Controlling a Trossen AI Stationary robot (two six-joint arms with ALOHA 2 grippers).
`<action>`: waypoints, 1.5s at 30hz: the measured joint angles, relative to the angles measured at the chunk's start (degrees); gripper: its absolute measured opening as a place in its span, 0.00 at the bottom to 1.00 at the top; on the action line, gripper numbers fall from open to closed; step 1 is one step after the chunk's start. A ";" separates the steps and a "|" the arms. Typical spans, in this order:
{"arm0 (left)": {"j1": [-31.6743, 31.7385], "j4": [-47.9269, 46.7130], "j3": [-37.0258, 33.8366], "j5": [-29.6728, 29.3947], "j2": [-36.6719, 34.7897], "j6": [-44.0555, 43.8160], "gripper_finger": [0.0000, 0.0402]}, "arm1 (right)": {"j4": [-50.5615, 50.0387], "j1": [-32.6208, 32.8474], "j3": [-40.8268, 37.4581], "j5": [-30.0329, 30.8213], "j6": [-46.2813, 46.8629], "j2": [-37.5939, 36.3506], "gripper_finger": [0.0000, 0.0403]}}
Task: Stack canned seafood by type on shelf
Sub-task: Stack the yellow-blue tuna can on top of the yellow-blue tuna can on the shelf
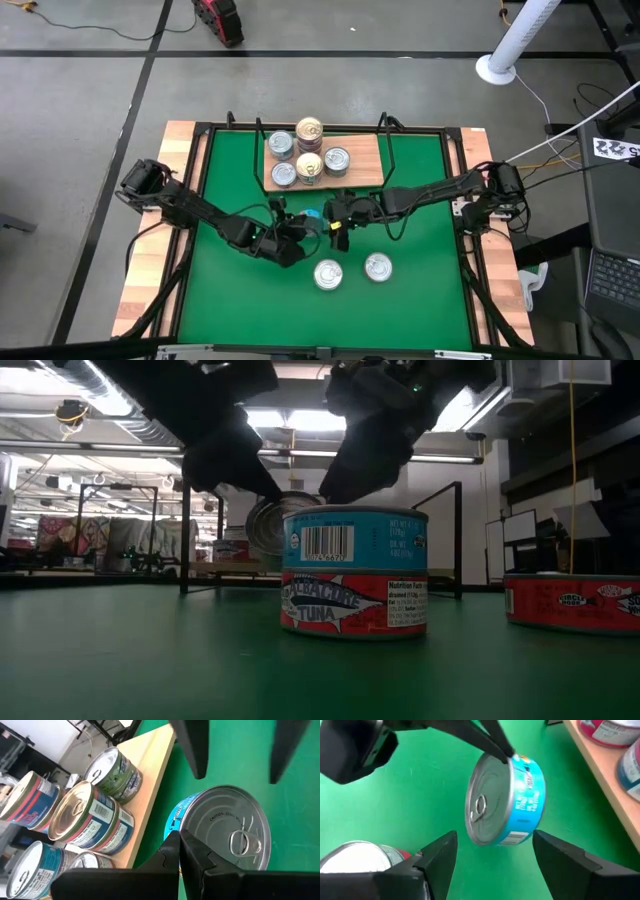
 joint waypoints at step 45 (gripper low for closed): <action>-4.64 10.89 0.00 -7.21 0.54 8.92 0.00 | 4.52 -7.26 0.02 -23.12 7.02 -0.02 0.54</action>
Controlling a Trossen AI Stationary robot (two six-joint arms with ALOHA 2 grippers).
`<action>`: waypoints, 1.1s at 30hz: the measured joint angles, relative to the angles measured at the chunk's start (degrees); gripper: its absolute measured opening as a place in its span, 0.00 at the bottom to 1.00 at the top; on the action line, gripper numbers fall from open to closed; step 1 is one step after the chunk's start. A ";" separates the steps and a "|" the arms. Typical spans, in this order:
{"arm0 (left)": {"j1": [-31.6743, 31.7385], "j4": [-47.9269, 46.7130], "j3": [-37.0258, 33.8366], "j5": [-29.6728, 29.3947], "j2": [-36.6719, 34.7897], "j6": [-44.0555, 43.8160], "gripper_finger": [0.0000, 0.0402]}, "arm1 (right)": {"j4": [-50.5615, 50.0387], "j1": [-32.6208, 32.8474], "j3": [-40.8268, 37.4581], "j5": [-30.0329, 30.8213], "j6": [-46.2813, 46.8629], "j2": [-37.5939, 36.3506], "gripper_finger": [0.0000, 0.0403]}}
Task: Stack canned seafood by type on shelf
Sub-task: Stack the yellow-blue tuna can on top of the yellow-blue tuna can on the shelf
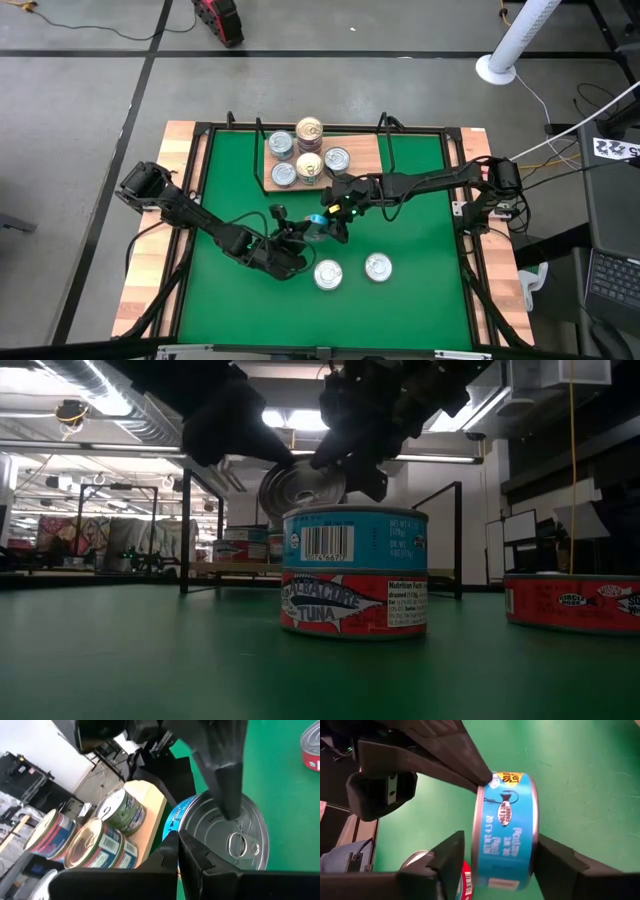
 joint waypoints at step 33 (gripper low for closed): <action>-7.31 2.22 3.32 -9.44 0.00 41.98 0.52 | 7.25 -10.40 0.00 -22.16 22.83 -0.02 0.37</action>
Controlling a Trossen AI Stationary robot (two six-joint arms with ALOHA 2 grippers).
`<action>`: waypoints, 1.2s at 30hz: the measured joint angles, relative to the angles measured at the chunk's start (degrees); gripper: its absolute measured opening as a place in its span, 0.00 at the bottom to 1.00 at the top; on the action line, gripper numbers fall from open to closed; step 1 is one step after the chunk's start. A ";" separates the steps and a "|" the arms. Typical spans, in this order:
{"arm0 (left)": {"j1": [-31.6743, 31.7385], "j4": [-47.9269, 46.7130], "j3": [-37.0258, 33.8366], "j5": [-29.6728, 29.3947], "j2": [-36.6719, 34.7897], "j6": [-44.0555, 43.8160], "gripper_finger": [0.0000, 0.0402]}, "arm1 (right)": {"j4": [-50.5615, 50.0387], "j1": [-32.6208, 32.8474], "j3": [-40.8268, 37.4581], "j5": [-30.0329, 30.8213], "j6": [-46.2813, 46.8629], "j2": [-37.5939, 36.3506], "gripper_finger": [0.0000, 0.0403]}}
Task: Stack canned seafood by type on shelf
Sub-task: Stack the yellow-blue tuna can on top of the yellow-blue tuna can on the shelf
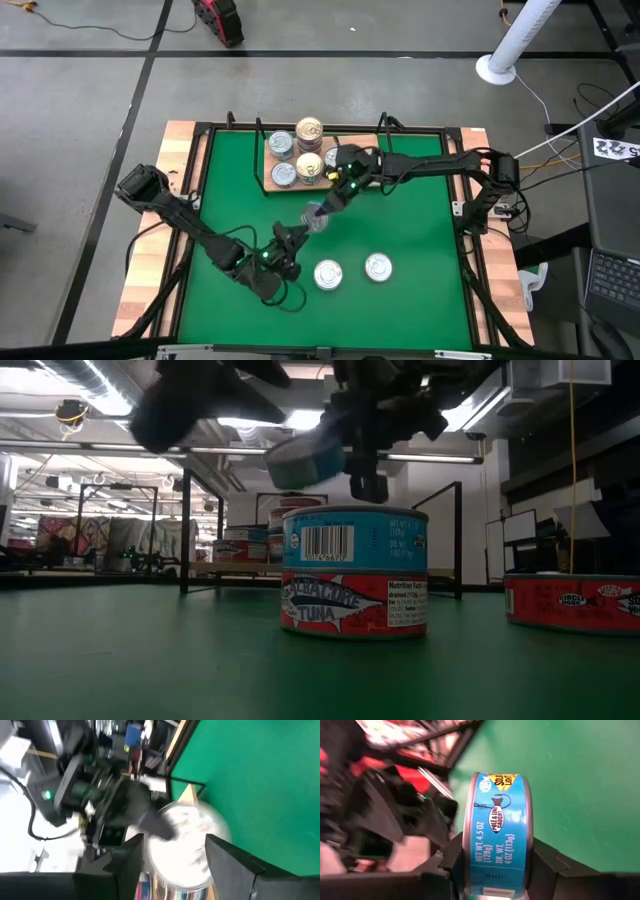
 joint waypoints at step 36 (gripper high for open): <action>0.86 -1.98 0.02 -16.74 0.00 8.45 0.55 | 22.65 -1.56 0.00 -10.26 28.16 0.00 0.36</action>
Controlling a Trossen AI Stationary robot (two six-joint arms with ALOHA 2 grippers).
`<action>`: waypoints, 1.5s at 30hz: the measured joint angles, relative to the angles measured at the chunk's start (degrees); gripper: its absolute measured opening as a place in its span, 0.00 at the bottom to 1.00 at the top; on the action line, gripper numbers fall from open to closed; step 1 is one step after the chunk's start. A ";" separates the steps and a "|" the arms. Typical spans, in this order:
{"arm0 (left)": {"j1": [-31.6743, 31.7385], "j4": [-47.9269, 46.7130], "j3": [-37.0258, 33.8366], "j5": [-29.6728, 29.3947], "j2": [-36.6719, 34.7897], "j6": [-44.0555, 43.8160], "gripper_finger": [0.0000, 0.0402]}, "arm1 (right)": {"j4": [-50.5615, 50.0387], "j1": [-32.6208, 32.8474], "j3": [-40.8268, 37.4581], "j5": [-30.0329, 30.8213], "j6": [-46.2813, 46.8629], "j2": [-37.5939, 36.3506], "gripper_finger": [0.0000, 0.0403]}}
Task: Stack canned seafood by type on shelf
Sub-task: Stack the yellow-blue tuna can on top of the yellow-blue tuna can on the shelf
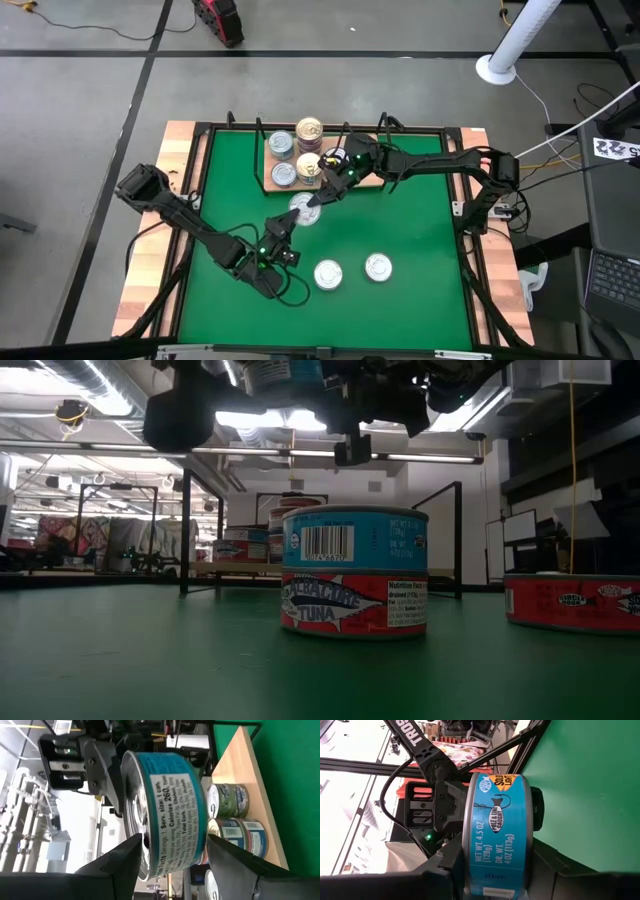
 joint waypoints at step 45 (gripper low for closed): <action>3.80 0.47 0.09 -1.69 -0.02 -8.79 0.35 | -6.10 -8.92 0.02 2.11 -19.51 -3.37 0.55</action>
